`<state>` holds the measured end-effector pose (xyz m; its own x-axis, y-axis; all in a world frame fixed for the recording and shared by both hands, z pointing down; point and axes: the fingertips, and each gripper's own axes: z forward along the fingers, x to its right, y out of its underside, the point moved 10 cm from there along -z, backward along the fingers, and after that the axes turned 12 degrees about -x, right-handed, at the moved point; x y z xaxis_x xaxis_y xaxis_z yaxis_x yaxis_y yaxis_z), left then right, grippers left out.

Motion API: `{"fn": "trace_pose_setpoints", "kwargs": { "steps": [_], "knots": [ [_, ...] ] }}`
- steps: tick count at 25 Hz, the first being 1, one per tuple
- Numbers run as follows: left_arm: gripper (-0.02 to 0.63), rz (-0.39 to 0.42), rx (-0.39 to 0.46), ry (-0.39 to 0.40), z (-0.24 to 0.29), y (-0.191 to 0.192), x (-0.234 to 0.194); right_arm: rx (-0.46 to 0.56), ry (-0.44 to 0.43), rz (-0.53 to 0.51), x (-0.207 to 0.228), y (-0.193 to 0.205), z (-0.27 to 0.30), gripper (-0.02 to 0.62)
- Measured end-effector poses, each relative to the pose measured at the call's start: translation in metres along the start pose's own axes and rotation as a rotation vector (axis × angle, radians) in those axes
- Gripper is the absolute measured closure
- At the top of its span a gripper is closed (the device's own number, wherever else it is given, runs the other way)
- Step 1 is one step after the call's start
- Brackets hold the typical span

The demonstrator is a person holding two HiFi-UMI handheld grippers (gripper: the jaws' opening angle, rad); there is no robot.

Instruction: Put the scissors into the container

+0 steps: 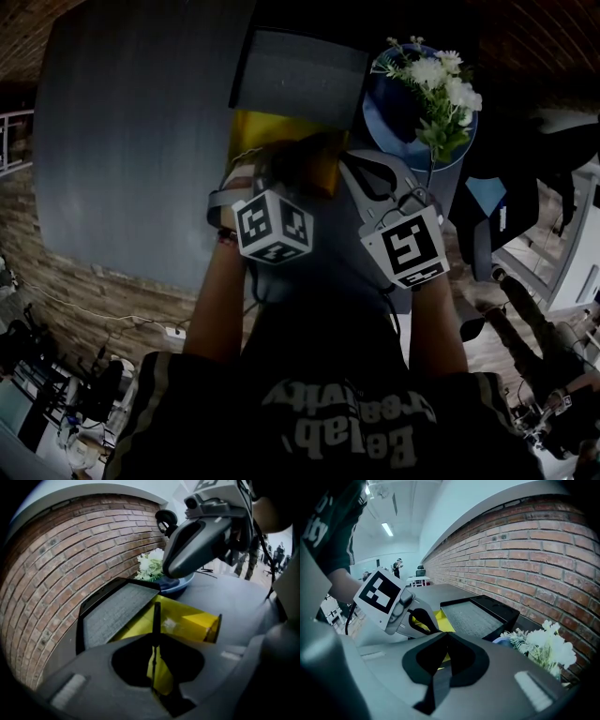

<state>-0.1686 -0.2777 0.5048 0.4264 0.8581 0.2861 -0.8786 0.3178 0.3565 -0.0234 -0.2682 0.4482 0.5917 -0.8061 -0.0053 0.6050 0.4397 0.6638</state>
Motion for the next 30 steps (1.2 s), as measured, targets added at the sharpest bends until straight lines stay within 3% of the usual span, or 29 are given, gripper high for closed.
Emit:
{"fn": "trace_pose_setpoints", "kwargs": {
  "steps": [30],
  "knots": [
    [0.545, -0.027, -0.014, 0.089, 0.010, 0.004, -0.003, -0.023, -0.015, -0.001, -0.006, 0.002, 0.003, 0.589]
  ]
}}
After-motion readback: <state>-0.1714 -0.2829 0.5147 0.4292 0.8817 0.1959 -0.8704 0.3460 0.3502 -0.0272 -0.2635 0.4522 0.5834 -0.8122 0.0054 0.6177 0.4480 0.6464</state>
